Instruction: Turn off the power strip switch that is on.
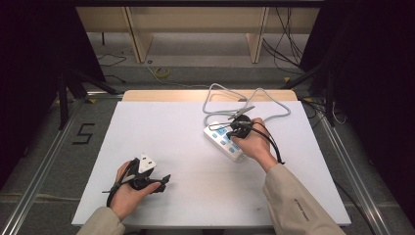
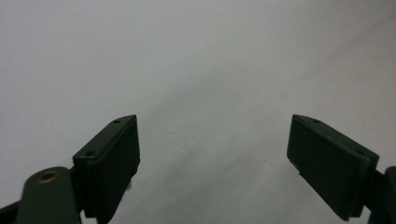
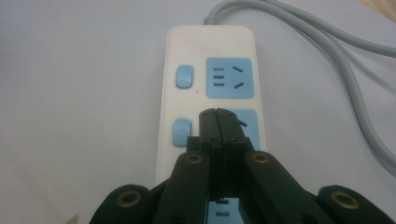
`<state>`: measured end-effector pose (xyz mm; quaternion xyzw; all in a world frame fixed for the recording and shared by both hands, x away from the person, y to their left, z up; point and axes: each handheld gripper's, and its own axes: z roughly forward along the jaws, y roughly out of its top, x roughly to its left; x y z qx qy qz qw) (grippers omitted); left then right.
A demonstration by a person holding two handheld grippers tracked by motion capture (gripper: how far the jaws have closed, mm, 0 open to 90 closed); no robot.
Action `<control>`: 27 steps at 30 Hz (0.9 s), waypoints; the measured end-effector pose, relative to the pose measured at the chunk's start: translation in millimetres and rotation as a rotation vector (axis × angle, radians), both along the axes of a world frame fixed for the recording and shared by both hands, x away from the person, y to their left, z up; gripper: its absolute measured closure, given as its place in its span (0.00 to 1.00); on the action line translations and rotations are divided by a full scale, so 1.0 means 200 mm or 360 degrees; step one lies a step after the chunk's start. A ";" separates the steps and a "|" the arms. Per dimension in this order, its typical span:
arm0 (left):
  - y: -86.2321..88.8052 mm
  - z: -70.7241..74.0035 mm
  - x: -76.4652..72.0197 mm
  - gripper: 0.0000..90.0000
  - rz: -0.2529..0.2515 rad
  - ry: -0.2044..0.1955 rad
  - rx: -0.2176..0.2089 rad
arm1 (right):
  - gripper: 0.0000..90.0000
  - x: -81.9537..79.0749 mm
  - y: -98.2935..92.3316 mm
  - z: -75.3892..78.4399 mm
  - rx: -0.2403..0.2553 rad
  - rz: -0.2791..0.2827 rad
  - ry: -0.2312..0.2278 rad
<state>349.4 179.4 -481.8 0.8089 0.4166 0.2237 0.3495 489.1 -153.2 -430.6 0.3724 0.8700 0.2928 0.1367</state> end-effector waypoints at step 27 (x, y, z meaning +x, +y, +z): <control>0.00 0.00 0.00 0.19 0.0007 0.0004 0.0008 | 1.00 -0.26 -0.20 -0.04 0.0095 0.0005 -0.0007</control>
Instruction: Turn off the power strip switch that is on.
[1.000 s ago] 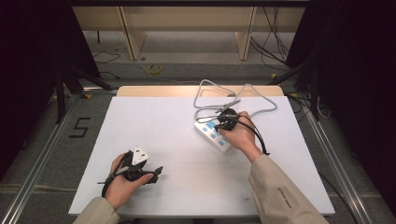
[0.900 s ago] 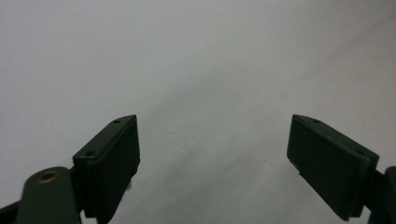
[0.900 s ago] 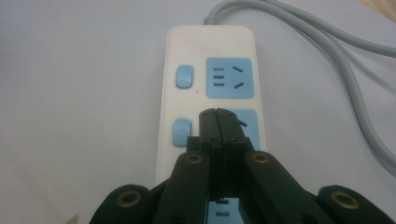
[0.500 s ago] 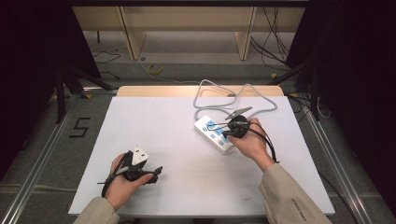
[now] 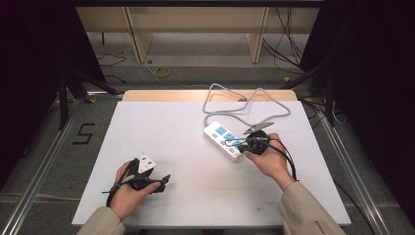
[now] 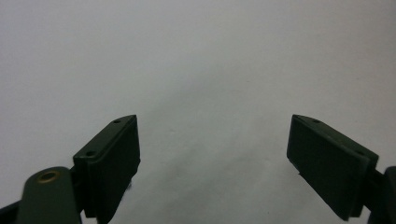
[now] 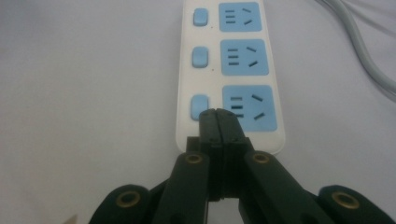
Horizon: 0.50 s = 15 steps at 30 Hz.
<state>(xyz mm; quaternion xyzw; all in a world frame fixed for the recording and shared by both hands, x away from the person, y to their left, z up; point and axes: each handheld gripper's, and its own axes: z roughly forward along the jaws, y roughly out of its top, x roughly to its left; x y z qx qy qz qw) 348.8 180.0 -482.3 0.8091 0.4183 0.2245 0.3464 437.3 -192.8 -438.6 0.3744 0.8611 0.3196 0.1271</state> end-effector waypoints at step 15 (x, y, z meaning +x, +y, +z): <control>0.00 0.00 0.00 0.19 0.0009 0.0003 -0.0001 | 1.00 -0.15 -0.05 -0.03 0.0046 0.0026 -0.0037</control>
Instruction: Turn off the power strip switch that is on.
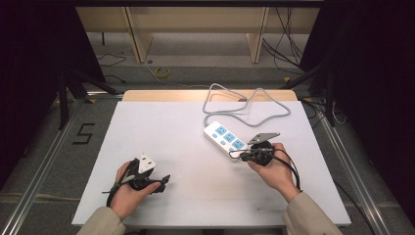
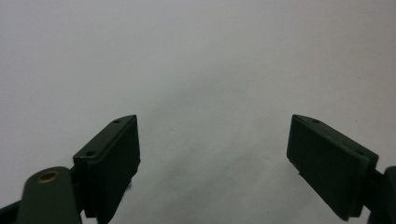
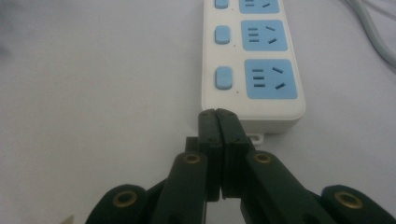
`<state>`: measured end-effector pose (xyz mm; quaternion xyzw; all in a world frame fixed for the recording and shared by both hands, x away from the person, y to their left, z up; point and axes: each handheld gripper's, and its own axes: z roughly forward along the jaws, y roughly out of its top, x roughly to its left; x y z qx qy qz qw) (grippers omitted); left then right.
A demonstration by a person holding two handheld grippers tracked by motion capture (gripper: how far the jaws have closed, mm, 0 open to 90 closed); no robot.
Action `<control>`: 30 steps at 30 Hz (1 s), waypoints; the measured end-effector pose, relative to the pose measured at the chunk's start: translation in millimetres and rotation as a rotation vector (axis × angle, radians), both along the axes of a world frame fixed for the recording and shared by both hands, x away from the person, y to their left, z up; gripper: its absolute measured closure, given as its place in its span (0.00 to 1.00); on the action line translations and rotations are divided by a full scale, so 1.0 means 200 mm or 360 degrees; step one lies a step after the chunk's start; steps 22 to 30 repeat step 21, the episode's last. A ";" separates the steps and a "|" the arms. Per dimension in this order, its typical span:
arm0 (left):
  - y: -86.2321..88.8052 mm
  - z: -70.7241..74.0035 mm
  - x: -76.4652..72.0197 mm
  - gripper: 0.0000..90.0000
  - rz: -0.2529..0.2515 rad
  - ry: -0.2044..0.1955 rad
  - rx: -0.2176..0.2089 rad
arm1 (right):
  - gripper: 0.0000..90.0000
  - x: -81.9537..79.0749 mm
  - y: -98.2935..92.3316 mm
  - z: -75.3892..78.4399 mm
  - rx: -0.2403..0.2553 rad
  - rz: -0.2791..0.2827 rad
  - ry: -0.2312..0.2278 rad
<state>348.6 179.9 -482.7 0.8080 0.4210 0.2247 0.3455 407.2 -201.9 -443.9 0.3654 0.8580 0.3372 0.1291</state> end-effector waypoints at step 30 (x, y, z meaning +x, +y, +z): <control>0.00 -0.01 0.01 0.19 0.0003 0.0014 0.0009 | 0.87 -0.13 -0.07 -0.06 0.0061 -0.0010 0.0003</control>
